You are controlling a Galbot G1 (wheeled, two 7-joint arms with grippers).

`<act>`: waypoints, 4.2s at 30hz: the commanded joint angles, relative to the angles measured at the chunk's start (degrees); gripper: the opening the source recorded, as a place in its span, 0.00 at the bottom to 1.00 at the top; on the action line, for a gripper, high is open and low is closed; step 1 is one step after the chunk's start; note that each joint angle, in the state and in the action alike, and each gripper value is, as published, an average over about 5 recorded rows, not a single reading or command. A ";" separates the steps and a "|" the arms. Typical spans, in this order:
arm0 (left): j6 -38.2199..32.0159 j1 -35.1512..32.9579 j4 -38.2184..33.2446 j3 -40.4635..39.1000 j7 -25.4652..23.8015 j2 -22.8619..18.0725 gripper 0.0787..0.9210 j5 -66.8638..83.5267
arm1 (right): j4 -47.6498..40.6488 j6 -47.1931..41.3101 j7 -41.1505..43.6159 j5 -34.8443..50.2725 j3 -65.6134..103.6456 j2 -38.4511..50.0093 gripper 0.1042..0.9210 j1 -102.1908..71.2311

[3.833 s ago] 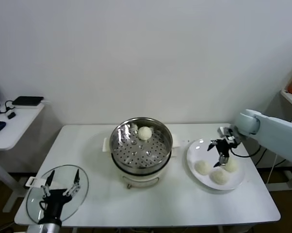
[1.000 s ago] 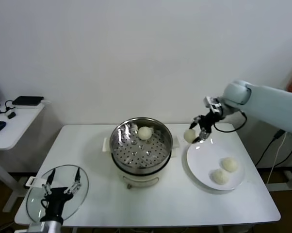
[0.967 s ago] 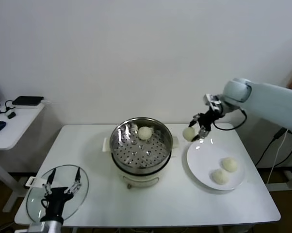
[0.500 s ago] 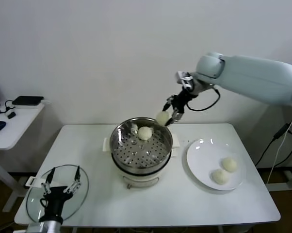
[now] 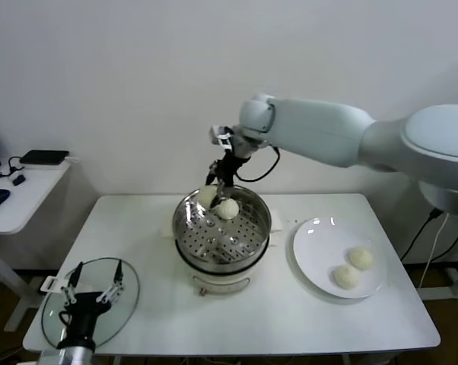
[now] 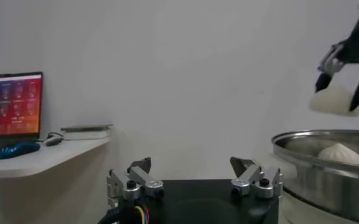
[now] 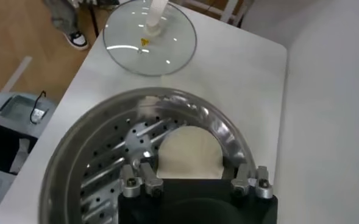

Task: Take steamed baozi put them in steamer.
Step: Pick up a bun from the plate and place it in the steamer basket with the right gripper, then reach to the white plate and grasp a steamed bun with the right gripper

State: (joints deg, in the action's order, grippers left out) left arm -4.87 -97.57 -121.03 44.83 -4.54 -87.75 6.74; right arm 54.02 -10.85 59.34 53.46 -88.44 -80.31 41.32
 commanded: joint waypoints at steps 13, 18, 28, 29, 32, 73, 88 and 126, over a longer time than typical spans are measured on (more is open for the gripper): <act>-0.06 -0.12 0.25 0.10 0.07 -0.04 0.88 0.00 | -6.13 -0.45 -0.98 -5.11 3.40 -6.00 0.72 -10.62; -0.06 -0.09 0.41 0.14 0.07 -0.03 0.88 0.01 | -6.34 -0.36 -1.03 -6.32 3.90 -5.89 0.72 -11.78; -0.12 -0.16 0.57 0.13 0.13 -0.12 0.88 0.08 | -7.25 0.15 -0.79 -8.04 4.24 -6.10 0.72 -12.72; -0.14 -0.18 0.59 0.14 0.14 -0.11 0.88 0.11 | -7.33 0.24 -0.74 -8.18 4.21 -6.08 0.72 -12.70; -0.20 -0.22 0.72 0.16 0.15 -0.10 0.88 0.17 | -7.42 0.42 -0.67 -8.61 4.18 -5.98 0.73 -12.69; 1.42 1.13 -0.98 -1.31 0.56 -0.25 0.88 -1.24 | 26.73 11.75 8.91 -27.36 -8.79 44.29 0.88 11.19; 0.75 -0.98 -1.42 -1.45 0.55 -0.38 0.88 -1.59 | 20.85 10.57 8.25 -42.14 9.41 54.19 0.88 -15.52; 0.73 -0.68 -0.14 -1.72 0.48 -0.55 0.88 -2.24 | 10.21 10.99 4.43 -46.16 19.15 41.62 0.88 -30.82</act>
State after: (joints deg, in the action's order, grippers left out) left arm -4.18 -98.28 -121.13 43.11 -4.05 -88.38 4.54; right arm 65.77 -0.14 64.01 8.04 -70.67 -37.41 12.33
